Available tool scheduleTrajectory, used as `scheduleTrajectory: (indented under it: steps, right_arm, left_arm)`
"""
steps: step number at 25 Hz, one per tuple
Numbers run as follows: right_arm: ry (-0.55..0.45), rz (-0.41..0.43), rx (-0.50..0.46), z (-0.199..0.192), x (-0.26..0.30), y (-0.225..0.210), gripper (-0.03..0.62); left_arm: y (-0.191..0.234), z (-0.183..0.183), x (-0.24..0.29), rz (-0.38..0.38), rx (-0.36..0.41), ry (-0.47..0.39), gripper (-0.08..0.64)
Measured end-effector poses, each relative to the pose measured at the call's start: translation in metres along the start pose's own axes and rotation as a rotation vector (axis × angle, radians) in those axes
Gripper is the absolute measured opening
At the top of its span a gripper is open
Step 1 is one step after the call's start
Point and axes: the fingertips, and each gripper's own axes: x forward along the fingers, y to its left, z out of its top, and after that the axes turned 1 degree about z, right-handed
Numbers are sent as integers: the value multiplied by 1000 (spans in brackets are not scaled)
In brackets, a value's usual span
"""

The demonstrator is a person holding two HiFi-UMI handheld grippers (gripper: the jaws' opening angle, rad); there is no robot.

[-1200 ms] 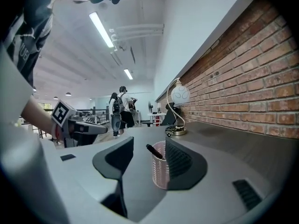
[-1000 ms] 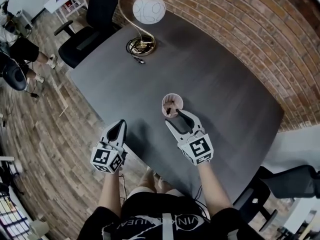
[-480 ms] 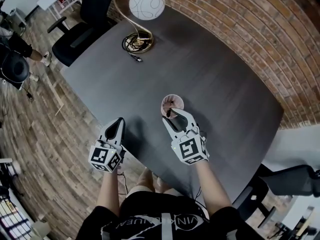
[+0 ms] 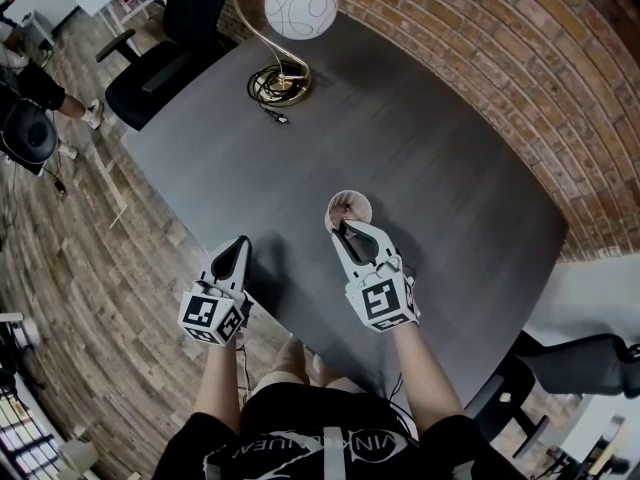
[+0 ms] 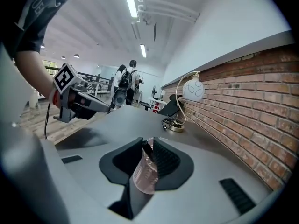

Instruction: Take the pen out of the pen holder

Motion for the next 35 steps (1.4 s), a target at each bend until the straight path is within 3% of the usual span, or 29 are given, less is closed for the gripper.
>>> scheduleTrajectory:
  steps: [15, 35]
  right_arm:
    - [-106, -61, 182, 17, -20, -27, 55]
    - [-228, -119, 228, 48, -82, -51, 54]
  left_arm:
    - [-4, 4, -8, 5, -10, -12, 15]
    - [-32, 19, -42, 22, 30, -47, 15]
